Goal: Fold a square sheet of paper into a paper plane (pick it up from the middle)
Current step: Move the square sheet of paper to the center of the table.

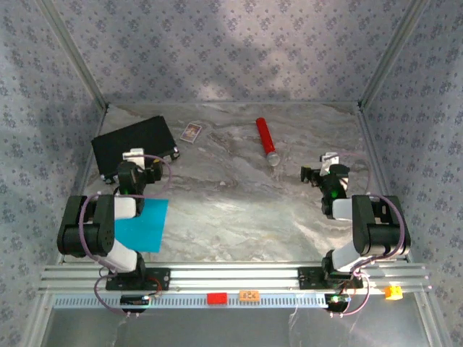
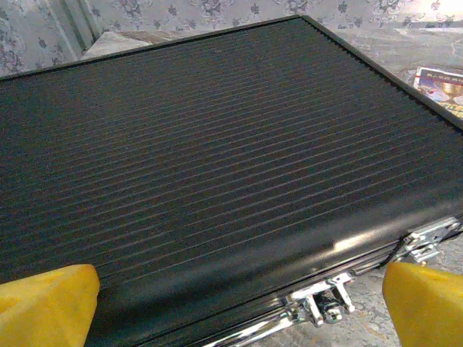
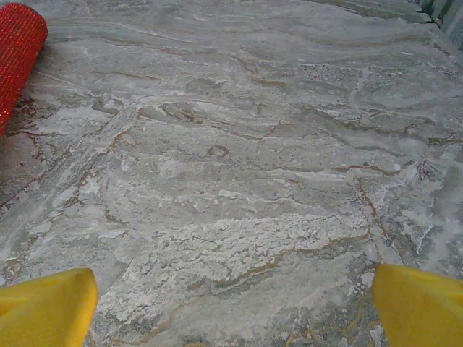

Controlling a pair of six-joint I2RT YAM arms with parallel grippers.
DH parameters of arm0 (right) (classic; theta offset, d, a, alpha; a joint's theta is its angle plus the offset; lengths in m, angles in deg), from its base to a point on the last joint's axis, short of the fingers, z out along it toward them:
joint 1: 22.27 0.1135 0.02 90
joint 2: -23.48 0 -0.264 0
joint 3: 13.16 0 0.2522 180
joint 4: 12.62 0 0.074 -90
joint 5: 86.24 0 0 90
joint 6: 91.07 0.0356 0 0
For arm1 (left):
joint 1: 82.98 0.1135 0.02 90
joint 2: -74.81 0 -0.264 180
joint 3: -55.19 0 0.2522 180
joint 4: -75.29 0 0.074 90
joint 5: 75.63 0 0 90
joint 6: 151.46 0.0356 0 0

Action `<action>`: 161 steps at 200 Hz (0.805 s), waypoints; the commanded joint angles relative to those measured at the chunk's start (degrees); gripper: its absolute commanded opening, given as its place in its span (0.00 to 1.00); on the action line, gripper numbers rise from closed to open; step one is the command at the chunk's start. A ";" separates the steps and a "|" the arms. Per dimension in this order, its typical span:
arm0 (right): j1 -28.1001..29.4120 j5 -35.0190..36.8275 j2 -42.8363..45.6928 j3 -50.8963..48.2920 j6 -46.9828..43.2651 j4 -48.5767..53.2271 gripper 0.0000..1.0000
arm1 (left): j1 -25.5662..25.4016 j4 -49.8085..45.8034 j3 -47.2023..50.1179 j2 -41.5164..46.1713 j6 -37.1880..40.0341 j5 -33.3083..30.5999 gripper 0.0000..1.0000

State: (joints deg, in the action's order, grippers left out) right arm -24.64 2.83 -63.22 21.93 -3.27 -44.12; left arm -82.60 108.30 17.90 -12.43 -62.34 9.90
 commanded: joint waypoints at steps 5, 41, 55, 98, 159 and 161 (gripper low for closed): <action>-0.17 -0.67 -0.42 1.35 0.11 -0.27 0.99 | 0.23 -0.44 -0.38 -0.71 -0.02 2.09 1.00; -0.24 -0.74 -0.45 1.36 0.10 -0.25 0.99 | 0.19 -0.44 -0.35 -0.67 -0.15 2.07 1.00; -0.49 -1.30 -0.52 1.48 0.24 -0.01 0.99 | 0.18 -0.53 -0.38 -0.75 -0.16 2.18 1.00; -0.63 -1.56 -0.50 1.45 0.43 -0.01 0.99 | 0.30 -0.56 -0.33 -0.66 -0.18 2.32 1.00; -0.18 -0.44 -0.41 1.30 0.09 -0.34 0.99 | 0.35 -0.44 -0.29 -0.71 -0.14 2.36 1.00; -0.13 -0.34 -0.43 1.32 0.09 -0.35 0.99 | 0.35 -0.44 -0.29 -0.71 -0.16 2.32 1.00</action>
State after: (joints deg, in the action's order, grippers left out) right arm -24.88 1.98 -63.22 22.30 -3.27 -44.09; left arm -82.45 108.30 17.90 -12.43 -62.34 10.14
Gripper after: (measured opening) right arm 0.991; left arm 0.994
